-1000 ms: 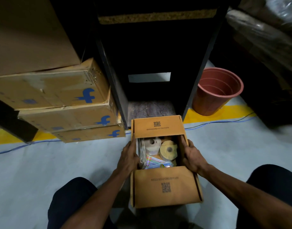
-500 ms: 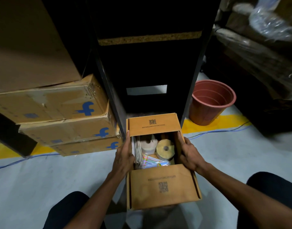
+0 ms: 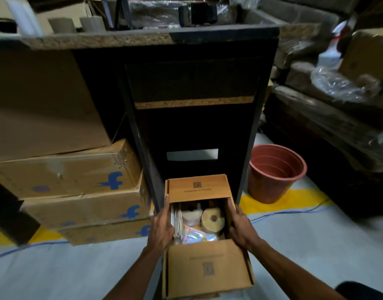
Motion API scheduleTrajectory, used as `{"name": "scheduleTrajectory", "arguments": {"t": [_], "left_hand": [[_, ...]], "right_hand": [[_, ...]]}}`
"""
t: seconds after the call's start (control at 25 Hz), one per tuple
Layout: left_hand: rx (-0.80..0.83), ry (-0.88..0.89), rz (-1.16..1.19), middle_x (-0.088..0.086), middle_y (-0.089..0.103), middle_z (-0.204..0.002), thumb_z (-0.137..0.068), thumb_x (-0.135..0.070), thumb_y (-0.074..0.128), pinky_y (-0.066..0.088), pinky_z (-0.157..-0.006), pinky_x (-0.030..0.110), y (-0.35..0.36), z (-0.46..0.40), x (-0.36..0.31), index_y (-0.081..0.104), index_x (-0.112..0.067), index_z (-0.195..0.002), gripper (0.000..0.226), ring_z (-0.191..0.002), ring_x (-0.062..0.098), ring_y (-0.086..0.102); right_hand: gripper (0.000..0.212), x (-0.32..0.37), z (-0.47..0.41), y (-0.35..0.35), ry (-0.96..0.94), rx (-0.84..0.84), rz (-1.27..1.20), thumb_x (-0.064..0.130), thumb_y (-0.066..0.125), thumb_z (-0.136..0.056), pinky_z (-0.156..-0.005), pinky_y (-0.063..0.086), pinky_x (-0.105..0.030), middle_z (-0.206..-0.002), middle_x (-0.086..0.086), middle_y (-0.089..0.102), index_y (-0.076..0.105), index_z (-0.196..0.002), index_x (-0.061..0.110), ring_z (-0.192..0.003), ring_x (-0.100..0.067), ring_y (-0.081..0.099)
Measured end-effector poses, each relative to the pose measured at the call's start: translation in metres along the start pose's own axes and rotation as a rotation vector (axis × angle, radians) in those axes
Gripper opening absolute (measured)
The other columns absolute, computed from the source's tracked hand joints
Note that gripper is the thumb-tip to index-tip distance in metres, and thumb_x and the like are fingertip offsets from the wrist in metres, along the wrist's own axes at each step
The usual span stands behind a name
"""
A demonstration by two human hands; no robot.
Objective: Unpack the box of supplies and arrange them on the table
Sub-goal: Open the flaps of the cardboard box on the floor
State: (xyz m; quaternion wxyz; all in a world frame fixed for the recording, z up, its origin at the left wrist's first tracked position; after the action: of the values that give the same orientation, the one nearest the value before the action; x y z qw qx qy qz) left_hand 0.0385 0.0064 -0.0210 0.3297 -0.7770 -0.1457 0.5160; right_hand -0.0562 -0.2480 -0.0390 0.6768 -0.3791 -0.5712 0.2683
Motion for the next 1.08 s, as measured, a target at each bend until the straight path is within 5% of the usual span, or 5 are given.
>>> {"name": "scheduleTrajectory", "arguments": {"t": [0.32,0.44,0.68,0.84,1.08], "left_hand": [[0.011,-0.007,-0.029,0.038,0.059,-0.118,-0.066,0.028,0.05,0.04,-0.056,0.004,0.006,0.037,-0.005,0.024,-0.01,-0.155,0.101,-0.06,0.009,0.055],[0.062,-0.055,0.001,0.02,0.05,-0.145,-0.069,0.021,0.059,0.052,-0.082,0.026,0.006,0.052,-0.004,0.016,-0.016,-0.157,0.105,-0.115,0.033,0.059],[0.119,-0.122,-0.032,0.018,0.04,-0.153,-0.074,0.015,0.063,0.054,-0.084,0.041,0.01,0.06,0.0,0.012,-0.014,-0.158,0.102,-0.117,0.037,0.059],[0.135,-0.125,-0.238,0.01,0.029,-0.16,-0.087,-0.008,0.063,0.047,-0.051,0.026,0.018,0.057,0.011,-0.014,-0.032,-0.156,0.106,-0.072,0.019,0.062],[-0.087,-0.038,-0.282,0.011,0.035,-0.151,-0.099,-0.04,0.037,0.052,-0.092,0.051,0.002,0.003,-0.01,0.023,-0.024,-0.155,0.06,-0.125,0.032,0.05]], "right_hand": [[0.11,-0.007,0.037,0.018,0.102,0.0,0.033,0.001,0.051,-0.071,-0.08,0.051,-0.043,-0.159,-0.016,0.02,-0.01,-0.158,0.031,-0.1,-0.046,0.059],[0.111,-0.005,0.049,0.018,0.124,0.012,0.054,0.001,0.052,-0.072,-0.071,0.045,-0.035,-0.158,-0.017,0.022,-0.011,-0.158,0.032,-0.094,-0.045,0.06],[0.11,-0.001,0.055,0.022,0.165,-0.014,0.109,-0.001,0.054,-0.076,-0.072,0.048,-0.038,-0.159,-0.017,0.021,-0.01,-0.157,0.035,-0.09,-0.041,0.063],[0.099,-0.004,0.053,0.019,0.208,0.022,0.124,0.009,0.057,-0.08,-0.086,0.051,-0.043,-0.158,-0.02,0.015,0.002,-0.159,0.034,-0.109,-0.047,0.057],[0.064,0.008,0.047,0.018,0.31,0.081,0.276,0.036,0.054,-0.094,-0.114,0.031,-0.054,-0.162,-0.024,-0.005,0.029,-0.151,0.025,-0.146,-0.048,0.01]]}}
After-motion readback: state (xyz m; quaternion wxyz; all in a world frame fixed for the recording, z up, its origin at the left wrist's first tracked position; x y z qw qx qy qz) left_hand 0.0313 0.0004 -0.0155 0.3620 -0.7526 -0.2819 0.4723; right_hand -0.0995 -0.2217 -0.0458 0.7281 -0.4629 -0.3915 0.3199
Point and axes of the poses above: each hand's wrist, its own z-axis away from the middle knuckle, its own y-axis out of the palm, x = y × z, the point moved 6 cm from there along -z, towards the middle knuckle
